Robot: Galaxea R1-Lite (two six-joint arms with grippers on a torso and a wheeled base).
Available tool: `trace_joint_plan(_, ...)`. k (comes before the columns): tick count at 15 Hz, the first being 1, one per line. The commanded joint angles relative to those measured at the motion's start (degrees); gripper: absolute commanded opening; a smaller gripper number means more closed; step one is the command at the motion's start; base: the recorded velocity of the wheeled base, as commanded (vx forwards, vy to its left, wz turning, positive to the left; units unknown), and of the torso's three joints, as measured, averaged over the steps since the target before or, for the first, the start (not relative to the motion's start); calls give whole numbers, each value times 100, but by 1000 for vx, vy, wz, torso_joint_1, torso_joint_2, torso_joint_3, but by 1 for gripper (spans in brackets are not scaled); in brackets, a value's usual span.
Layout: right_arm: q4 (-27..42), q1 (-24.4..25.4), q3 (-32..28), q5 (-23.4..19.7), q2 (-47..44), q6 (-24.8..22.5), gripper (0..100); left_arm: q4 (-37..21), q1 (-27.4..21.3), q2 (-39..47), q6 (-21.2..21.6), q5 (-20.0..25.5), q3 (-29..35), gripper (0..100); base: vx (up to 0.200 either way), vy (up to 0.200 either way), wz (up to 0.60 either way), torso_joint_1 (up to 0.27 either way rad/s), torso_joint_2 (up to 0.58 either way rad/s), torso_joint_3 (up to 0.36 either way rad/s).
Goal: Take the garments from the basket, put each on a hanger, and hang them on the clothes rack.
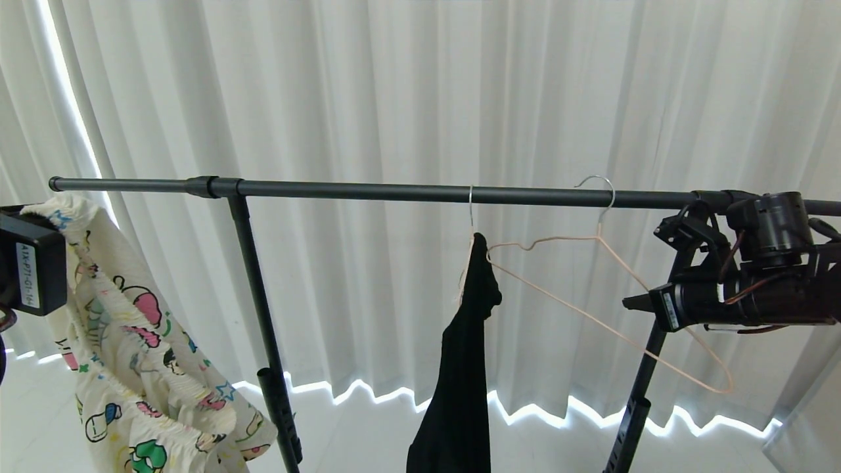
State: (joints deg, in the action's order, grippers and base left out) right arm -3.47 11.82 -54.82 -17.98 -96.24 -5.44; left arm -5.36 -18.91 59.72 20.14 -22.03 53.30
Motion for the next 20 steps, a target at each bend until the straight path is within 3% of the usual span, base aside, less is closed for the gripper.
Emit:
trace_joint_plan(1, -4, 4, 42, 5, 282, 25, 0, 0, 1, -4, -10, -3, -4, 0, 0, 0, 0, 0, 0, 0)
trace_joint_plan(6, -127, 4, 464, -12, 932, 43, 0, 9, 1, -57, -1, 6, -12, 0, 0, 0, 0, 0, 0, 0)
trace_joint_plan(10, -1138, 13, 789, 40, 967, 34, 0, 9, 1, -189, -19, 14, -48, 0, 0, 0, 0, 0, 0, 0)
trace_joint_plan(16, -1120, 4, 1281, 93, 1996, 25, 0, 71, 1, -215, -28, 14, -179, 0, 0, 0, 0, 0, 0, 0)
trace_joint_plan(20, -1112, -14, 1791, 453, 2725, 16, 0, 246, 1, -215, 8, 14, -390, 0, 0, 0, 0, 0, 0, 0)
